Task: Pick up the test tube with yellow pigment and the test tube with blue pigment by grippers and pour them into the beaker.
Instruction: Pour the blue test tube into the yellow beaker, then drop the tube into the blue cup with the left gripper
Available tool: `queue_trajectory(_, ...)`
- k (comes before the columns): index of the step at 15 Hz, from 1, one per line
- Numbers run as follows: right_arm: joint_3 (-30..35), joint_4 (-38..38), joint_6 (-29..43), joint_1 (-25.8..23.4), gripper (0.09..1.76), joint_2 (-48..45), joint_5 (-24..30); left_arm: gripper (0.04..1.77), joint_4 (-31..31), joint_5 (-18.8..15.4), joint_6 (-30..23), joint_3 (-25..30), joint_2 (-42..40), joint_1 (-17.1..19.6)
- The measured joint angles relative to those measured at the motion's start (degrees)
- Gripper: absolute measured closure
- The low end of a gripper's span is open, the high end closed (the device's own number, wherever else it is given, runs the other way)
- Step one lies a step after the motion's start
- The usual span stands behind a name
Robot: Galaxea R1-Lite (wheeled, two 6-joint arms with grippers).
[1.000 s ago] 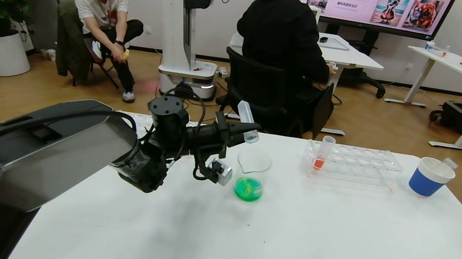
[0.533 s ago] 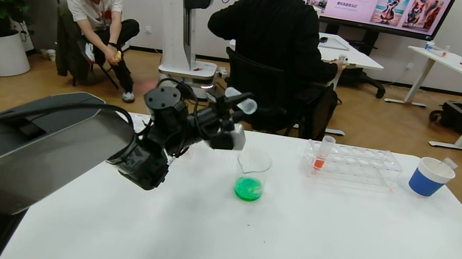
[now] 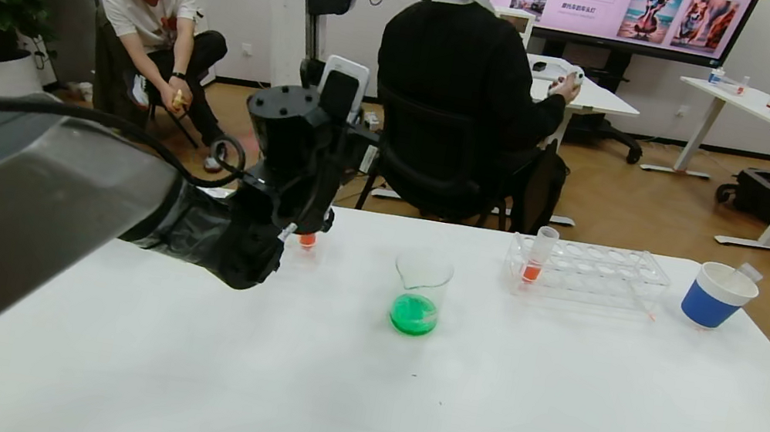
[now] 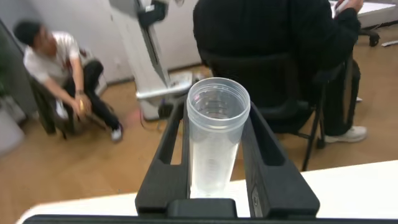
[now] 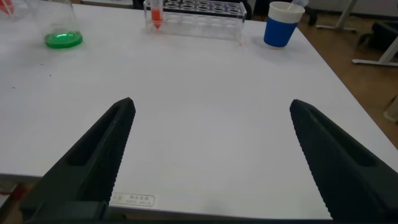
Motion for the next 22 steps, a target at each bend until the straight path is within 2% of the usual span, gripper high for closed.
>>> queue_trajectory(2, 0.0, 0.0, 0.0, 0.0, 0.11, 0.0, 0.0, 1.31, 11.7, 3.5, -11.7, 0.0, -3.4, 0.1)
queue_trajectory(3, 0.0, 0.0, 0.0, 0.0, 0.11, 0.0, 0.0, 1.31, 15.4, 4.2, -16.4, 0.0, -4.8, 0.1)
queue_trajectory(4, 0.0, 0.0, 0.0, 0.0, 0.11, 0.0, 0.0, 1.31, 16.6, 4.6, -18.4, 0.0, -5.9, 0.1)
queue_trajectory(7, 0.0, 0.0, 0.0, 0.0, 0.11, 0.0, 0.0, 1.31, 16.9, 4.6, -19.6, 0.3, -8.0, 1.3)
queue_trajectory(9, 0.0, 0.0, 0.0, 0.0, 0.11, 0.0, 0.0, 1.31, 17.4, 4.0, -19.2, 0.4, -9.0, 3.9)
queue_trajectory(11, 0.0, 0.0, 0.0, 0.0, 0.11, 0.0, 0.0, 1.31, 18.3, 1.9, -18.3, 1.3, -9.8, 8.8)
queue_trajectory(14, 0.0, 0.0, 0.0, 0.0, 0.11, 0.0, 0.0, 1.31, 17.7, -6.8, -16.7, 5.6, -11.4, 19.0)
queue_trajectory(17, 0.0, 0.0, 0.0, 0.0, 0.11, 0.0, 0.0, 1.31, 14.5, -11.5, -16.3, 9.6, -12.1, 28.3)
queue_trajectory(19, 0.0, 0.0, 0.0, 0.0, 0.11, 0.0, 0.0, 1.31, 13.5, -13.9, -16.2, 11.3, -11.6, 32.7)
queue_trajectory(22, 0.0, 0.0, 0.0, 0.0, 0.11, 0.0, 0.0, 1.31, 8.8, -14.4, -16.3, 11.9, -8.7, 35.9)
